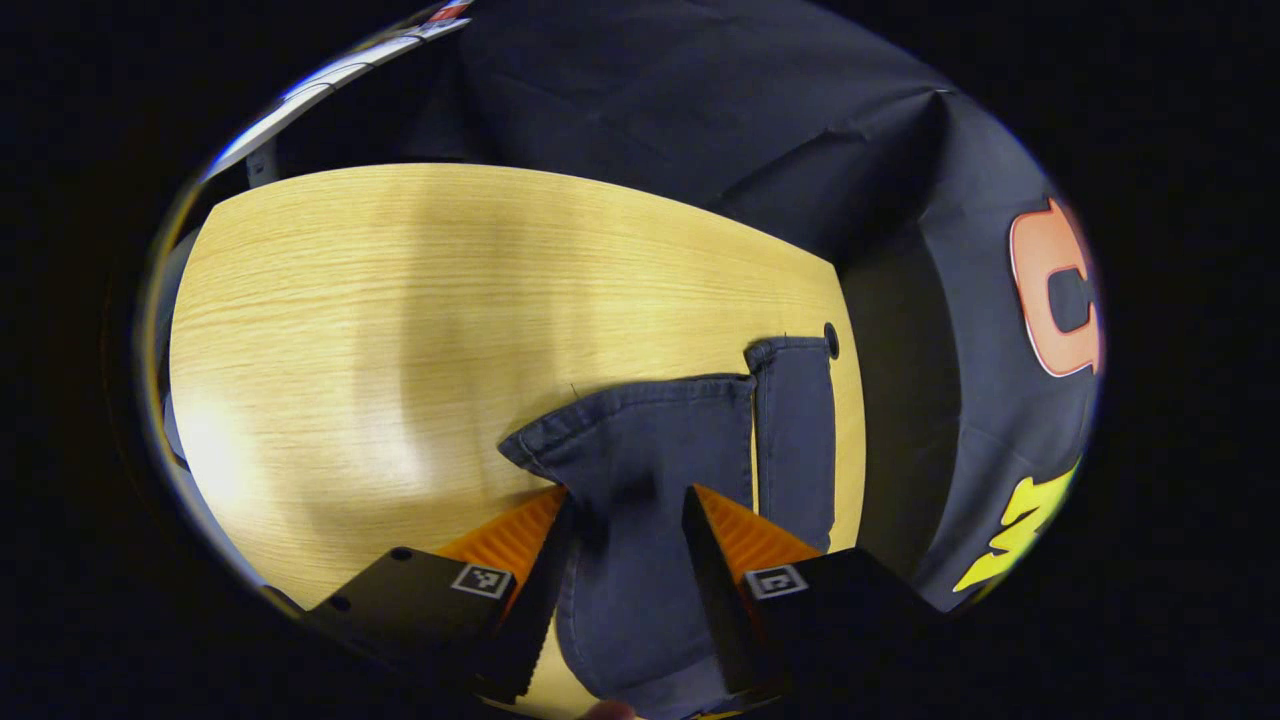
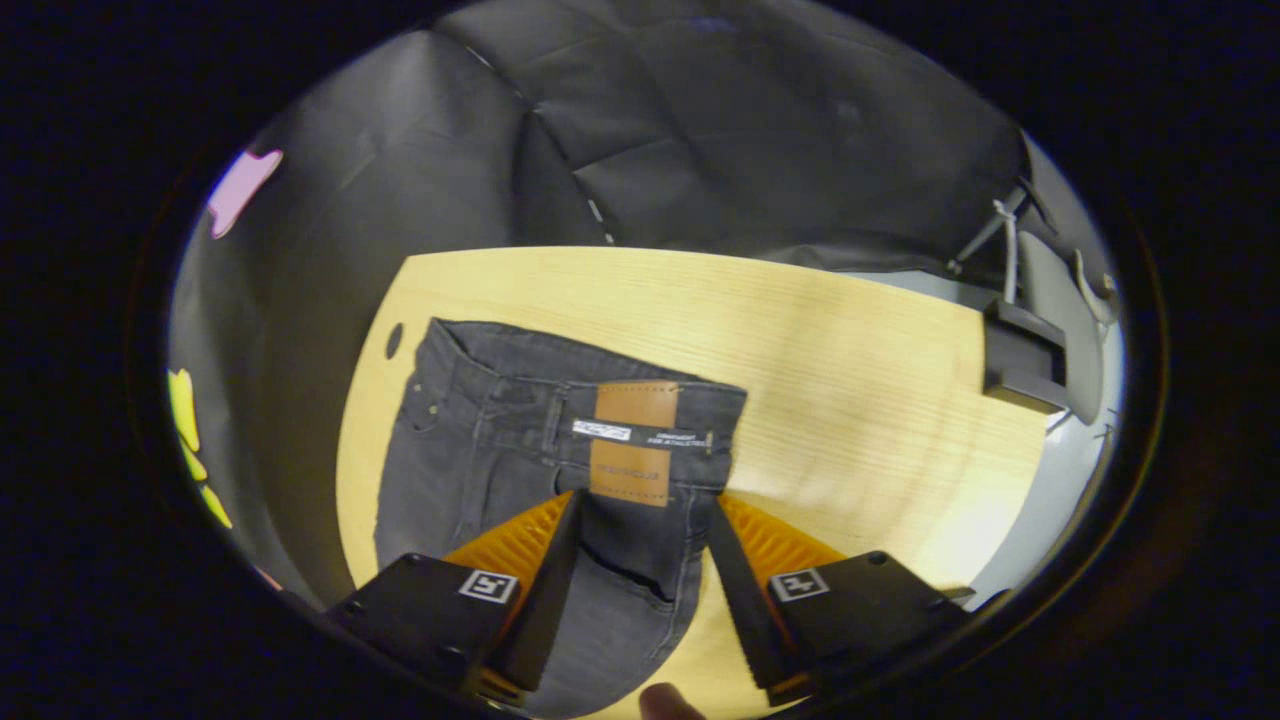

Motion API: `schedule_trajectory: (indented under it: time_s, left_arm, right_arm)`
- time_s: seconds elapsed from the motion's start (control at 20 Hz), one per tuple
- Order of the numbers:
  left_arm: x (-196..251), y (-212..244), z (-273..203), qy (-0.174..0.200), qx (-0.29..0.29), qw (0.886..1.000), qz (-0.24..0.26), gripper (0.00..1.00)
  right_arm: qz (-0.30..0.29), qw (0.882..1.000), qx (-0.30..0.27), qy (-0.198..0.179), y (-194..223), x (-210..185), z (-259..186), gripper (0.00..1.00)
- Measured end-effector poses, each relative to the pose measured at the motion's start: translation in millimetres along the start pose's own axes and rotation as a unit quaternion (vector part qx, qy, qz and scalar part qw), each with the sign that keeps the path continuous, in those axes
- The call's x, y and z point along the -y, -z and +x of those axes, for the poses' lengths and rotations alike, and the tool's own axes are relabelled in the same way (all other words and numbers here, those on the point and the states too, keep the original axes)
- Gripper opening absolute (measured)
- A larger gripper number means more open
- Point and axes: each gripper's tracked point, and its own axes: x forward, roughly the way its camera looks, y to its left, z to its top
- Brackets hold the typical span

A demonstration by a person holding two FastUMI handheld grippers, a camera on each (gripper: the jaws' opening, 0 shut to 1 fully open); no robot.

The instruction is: Grasp the waist and the cuffs of the jeans and fold them to make the two legs overlap; first hold the waist and fold one-third of the jeans toward the cuffs, then hold the cuffs and fold the remaining one-third in the same direction to finish folding.

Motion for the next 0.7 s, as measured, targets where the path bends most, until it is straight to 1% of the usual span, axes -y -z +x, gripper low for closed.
schedule_trajectory:
  time_s: [0.05,0.1,0.15,0.2,0.3,0.35,0.4,0.45,0.5,0.55,0.6,0.65,0.7]
  left_arm:
    - [1,-2,-1,-0.001,-0.002,1.0,0.003,0.63]
    - [-2,-2,0,-0.006,-0.007,1.0,0.004,0.62]
    - [-5,-3,2,-0.013,-0.012,1.0,0.005,0.6]
    - [-12,-1,1,-0.025,-0.019,1.0,0.006,0.47]
    - [-10,-2,3,-0.019,-0.032,0.999,0.005,0.19]
    - [-10,0,1,-0.017,-0.04,0.999,0.006,0.15]
    - [-11,0,0,-0.019,-0.048,0.999,0.006,0.13]
    - [-11,1,-2,-0.024,-0.057,0.998,0.006,0.1]
    - [-11,1,-4,-0.029,-0.063,0.998,0.005,0.08]
    - [-7,0,-9,-0.029,-0.069,0.997,0.002,0.07]
    - [-1,0,-13,-0.025,-0.073,0.997,-0.004,0.07]
    - [8,0,-18,-0.017,-0.078,0.997,-0.011,0.06]
    - [18,3,-22,-0.007,-0.082,0.996,-0.019,0.06]
  right_arm:
    - [0.006,1.0,-0.004,0.006,1,1,-1,0.64]
    - [0.005,1.0,-0.003,0.015,1,5,0,0.58]
    - [0.006,1.0,-0.007,0.022,0,8,0,0.46]
    - [0.005,0.999,-0.01,0.031,0,12,0,0.39]
    - [0.014,0.999,-0.026,0.034,0,13,-1,0.24]
    - [0.017,0.999,-0.035,0.033,1,13,-1,0.14]
    - [0.019,0.998,-0.044,0.032,1,13,0,0.18]
    - [0.021,0.998,-0.055,0.033,1,16,2,0.18]
    - [0.028,0.997,-0.065,0.03,4,11,1,0.05]
    - [0.039,0.996,-0.072,0.024,4,8,0,0.07]
    - [0.051,0.995,-0.081,0.015,5,6,-4,0.04]
    - [0.063,0.994,-0.085,0.005,3,2,-9,0.07]
    - [0.073,0.993,-0.092,-0.007,1,-2,-21,0.04]
